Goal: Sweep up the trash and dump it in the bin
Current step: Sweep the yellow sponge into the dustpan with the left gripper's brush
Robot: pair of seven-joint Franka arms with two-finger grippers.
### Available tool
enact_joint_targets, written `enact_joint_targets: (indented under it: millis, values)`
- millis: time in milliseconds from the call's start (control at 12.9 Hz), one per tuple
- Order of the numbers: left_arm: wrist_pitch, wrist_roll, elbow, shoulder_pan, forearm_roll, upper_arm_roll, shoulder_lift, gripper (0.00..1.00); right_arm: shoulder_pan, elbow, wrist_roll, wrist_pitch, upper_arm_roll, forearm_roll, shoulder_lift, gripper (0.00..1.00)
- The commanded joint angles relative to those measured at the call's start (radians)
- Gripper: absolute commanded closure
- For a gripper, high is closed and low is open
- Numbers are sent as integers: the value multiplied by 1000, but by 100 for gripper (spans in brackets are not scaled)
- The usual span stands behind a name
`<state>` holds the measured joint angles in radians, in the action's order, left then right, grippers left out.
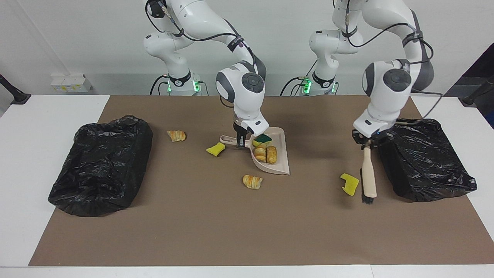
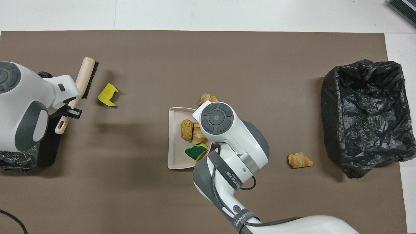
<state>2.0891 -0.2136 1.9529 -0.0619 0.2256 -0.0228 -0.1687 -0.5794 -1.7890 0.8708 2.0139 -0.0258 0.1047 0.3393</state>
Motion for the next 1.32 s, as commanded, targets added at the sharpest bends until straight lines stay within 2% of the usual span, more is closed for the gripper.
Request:
enact_joint_targets:
  millis: [0, 388, 543, 698, 931, 1242]
  values:
    - [2, -23, -22, 11, 53, 15, -52, 100, 0, 5, -39, 13, -3, 24, 6, 100]
    - [37, -112, 210, -30, 41, 27, 61, 100, 0, 2, -39, 14, -2, 24, 6, 100]
    - [32, -101, 264, -90, -32, 26, 98, 100, 0, -1, -39, 14, -2, 24, 6, 100]
    - [16, -72, 287, -160, -100, 24, 119, 100, 0, 0, -39, 14, -2, 24, 6, 100]
    - [-39, 5, 308, -274, -132, 26, 147, 100, 1, -1, -39, 14, -2, 24, 6, 100]
    - [-83, 120, 317, -404, -270, 24, 172, 100, 4, -7, -39, 9, -2, 24, 4, 100]
